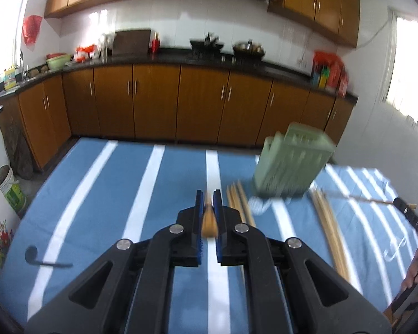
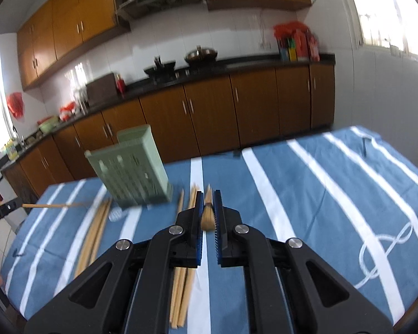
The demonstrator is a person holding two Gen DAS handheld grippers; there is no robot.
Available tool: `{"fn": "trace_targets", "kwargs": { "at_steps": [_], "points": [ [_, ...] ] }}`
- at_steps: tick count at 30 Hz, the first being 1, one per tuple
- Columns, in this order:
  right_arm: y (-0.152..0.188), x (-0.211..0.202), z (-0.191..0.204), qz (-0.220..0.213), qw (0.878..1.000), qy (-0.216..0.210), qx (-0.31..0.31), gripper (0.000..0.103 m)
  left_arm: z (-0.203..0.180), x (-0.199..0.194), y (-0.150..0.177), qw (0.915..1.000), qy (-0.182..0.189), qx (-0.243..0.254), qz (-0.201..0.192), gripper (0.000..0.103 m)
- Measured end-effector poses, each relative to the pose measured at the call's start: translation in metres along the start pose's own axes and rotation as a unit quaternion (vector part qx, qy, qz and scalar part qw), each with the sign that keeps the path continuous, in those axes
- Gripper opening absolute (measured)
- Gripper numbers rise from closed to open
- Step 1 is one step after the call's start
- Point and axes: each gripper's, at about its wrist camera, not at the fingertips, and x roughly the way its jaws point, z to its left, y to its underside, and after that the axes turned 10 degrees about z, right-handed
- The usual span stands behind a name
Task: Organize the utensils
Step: 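Carry both held chopsticks upright over the green utensil holder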
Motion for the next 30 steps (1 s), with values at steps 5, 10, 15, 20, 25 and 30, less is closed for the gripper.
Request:
{"fn": "trace_targets", "kwargs": {
  "at_steps": [5,10,15,20,25,30],
  "points": [
    [-0.021,-0.007,0.004,-0.028,1.000,0.001,-0.005,0.007,0.001,-0.012,-0.027,0.9997,-0.002,-0.003,-0.026,0.008],
    [-0.053,-0.011,0.008,-0.057,0.998,0.010,-0.013,0.007,0.000,-0.013,-0.057,0.9990,-0.018,0.005,-0.039,0.008],
    [-0.089,-0.030,0.019,-0.103,0.995,0.002,-0.018,0.007,-0.013,-0.032,-0.090,0.9970,-0.014,0.018,-0.074,0.008],
    [-0.126,-0.066,0.043,-0.183,0.982,-0.039,-0.017,0.007,-0.035,-0.057,-0.126,0.9923,0.019,0.019,-0.121,0.008],
    [-0.140,-0.076,0.072,-0.235,0.968,-0.084,-0.029,0.007,-0.066,-0.073,-0.145,0.9854,0.058,0.022,-0.159,0.008],
    [-0.131,-0.040,0.089,-0.199,0.974,-0.090,-0.053,0.007,-0.090,-0.047,-0.143,0.9854,0.084,0.030,-0.145,0.008]
  ]
}}
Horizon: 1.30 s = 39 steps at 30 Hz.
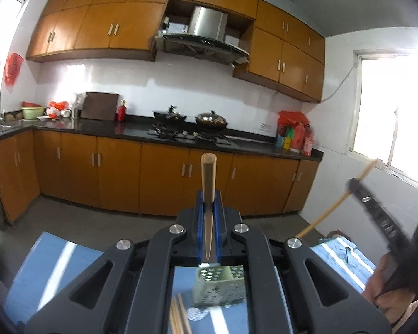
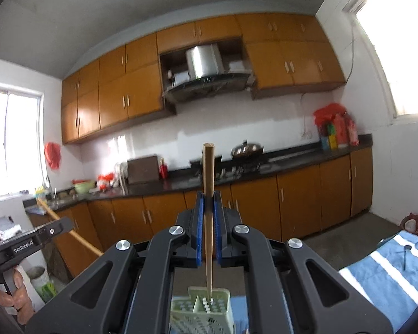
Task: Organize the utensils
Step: 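Carry both held chopsticks upright over the green utensil holder, then open both tools to drop the chopsticks into the holder, then lower the right tool onto another chopstick and close it while the left tool grasps one too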
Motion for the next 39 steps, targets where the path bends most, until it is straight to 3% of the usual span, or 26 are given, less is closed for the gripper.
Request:
{"fn": "trace_targets", "kwargs": {
  "at_steps": [10,11,12,13,14,15,20,24,27,29,32,34,39],
  "points": [
    [0.034,0.034,-0.006,0.083,0.997,0.007,0.001,0.008,-0.008,0.059,0.040,0.9981,-0.004,0.007,0.061,0.008],
    [0.033,0.034,-0.005,0.082,0.997,0.008,0.003,0.009,-0.004,0.060,0.042,0.9980,-0.005,0.004,0.063,0.008],
    [0.031,0.032,-0.005,0.083,0.996,0.006,0.003,0.017,-0.002,0.061,0.041,0.9979,-0.007,-0.003,0.065,0.009],
    [0.030,0.031,-0.004,0.084,0.996,0.006,0.003,0.024,0.002,0.060,0.042,0.9978,-0.007,-0.006,0.065,0.010],
    [0.028,0.027,-0.005,0.080,0.997,0.008,0.006,0.039,0.005,0.059,0.042,0.9978,-0.009,-0.010,0.065,0.013],
    [0.028,0.026,-0.005,0.078,0.997,0.008,0.008,0.042,0.009,0.056,0.042,0.9978,-0.010,-0.013,0.064,0.015],
    [0.024,-0.001,-0.013,0.067,0.998,0.014,0.015,0.042,0.022,0.030,0.044,0.9983,-0.016,-0.026,0.049,0.030],
    [0.040,-0.019,-0.029,0.093,0.995,0.039,0.022,0.042,0.037,0.001,0.063,0.9976,-0.035,-0.035,0.049,0.036],
    [0.073,-0.014,-0.046,0.157,0.985,0.066,0.030,0.042,0.051,-0.008,0.092,0.9948,-0.064,-0.031,0.073,0.039],
    [0.108,-0.002,-0.060,0.221,0.971,0.072,0.045,0.040,0.059,-0.004,0.114,0.9915,-0.079,-0.027,0.100,0.040],
    [0.161,0.019,-0.072,0.320,0.943,0.066,0.067,0.022,0.072,0.009,0.151,0.9832,-0.096,-0.032,0.152,0.040],
    [0.192,0.028,-0.072,0.365,0.926,0.057,0.071,0.020,0.080,0.019,0.174,0.9772,-0.094,-0.039,0.186,0.040],
    [0.222,0.036,-0.069,0.406,0.910,0.052,0.066,0.018,0.077,0.033,0.218,0.9663,-0.085,-0.044,0.239,0.040]
  ]
}}
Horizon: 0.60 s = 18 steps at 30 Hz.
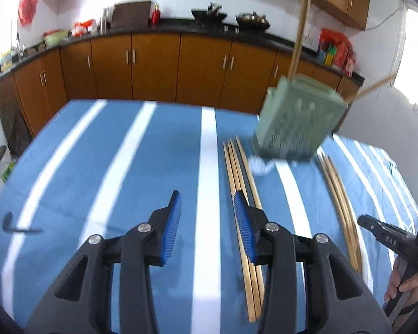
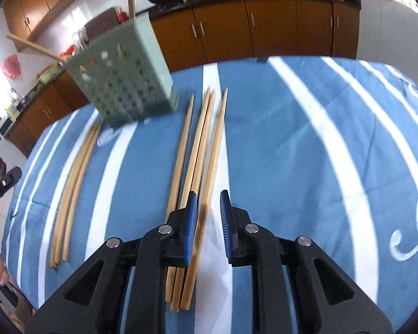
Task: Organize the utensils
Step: 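Lower the right tool onto another chopstick and close it while the left tool grasps one too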
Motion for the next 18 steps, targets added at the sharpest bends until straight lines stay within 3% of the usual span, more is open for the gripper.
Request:
{"fn": "trace_targets", "kwargs": {
  "at_steps": [5,6,10,18],
  "points": [
    [0.002,0.006,0.005,0.007,1.000,0.009,-0.009,0.015,-0.008,0.012,0.016,0.9996,0.013,0.008,0.023,0.039],
    [0.006,0.006,0.005,0.005,1.000,0.013,-0.012,0.010,-0.010,0.016,0.018,0.9994,0.017,0.009,0.028,0.039],
    [0.007,0.007,0.000,-0.003,0.998,0.055,-0.010,0.008,-0.015,0.025,0.024,0.9985,0.030,0.012,0.044,0.031],
    [0.008,0.007,-0.011,-0.011,0.998,0.057,0.004,0.008,-0.021,0.037,0.031,0.9967,0.033,0.020,0.071,0.021]
  ]
}}
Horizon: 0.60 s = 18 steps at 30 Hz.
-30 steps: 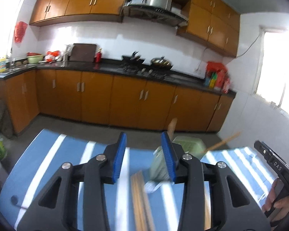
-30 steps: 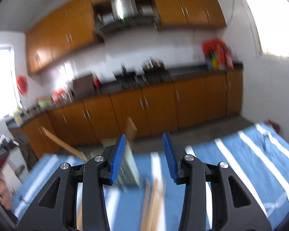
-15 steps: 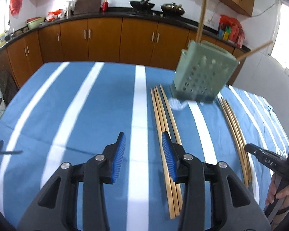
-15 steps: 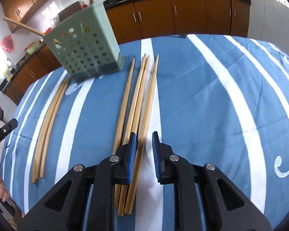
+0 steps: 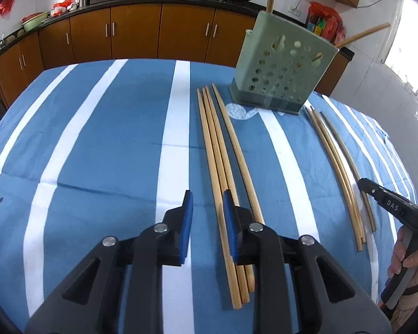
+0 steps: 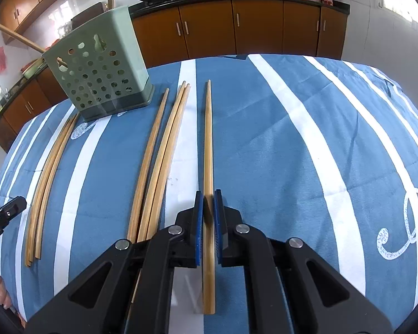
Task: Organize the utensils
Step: 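Lower the right tool onto another chopstick and close it while the left tool grasps one too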
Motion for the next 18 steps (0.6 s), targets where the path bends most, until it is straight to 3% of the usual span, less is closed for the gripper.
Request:
{"fn": "trace_targets", "kwargs": {
  "at_steps": [9,15,18],
  "points": [
    [0.002,-0.002,0.000,-0.002,1.000,0.000,-0.004,0.008,-0.007,0.010,0.001,0.9998,-0.011,0.013,0.009,0.019],
    [0.003,-0.002,0.002,-0.003,1.000,0.005,-0.010,0.008,-0.011,0.013,0.002,0.9990,-0.039,0.022,0.009,0.016],
    [0.005,-0.003,0.003,-0.001,1.000,-0.012,-0.010,0.009,-0.012,0.013,0.002,0.9989,-0.042,0.021,0.005,0.013]
  ]
}}
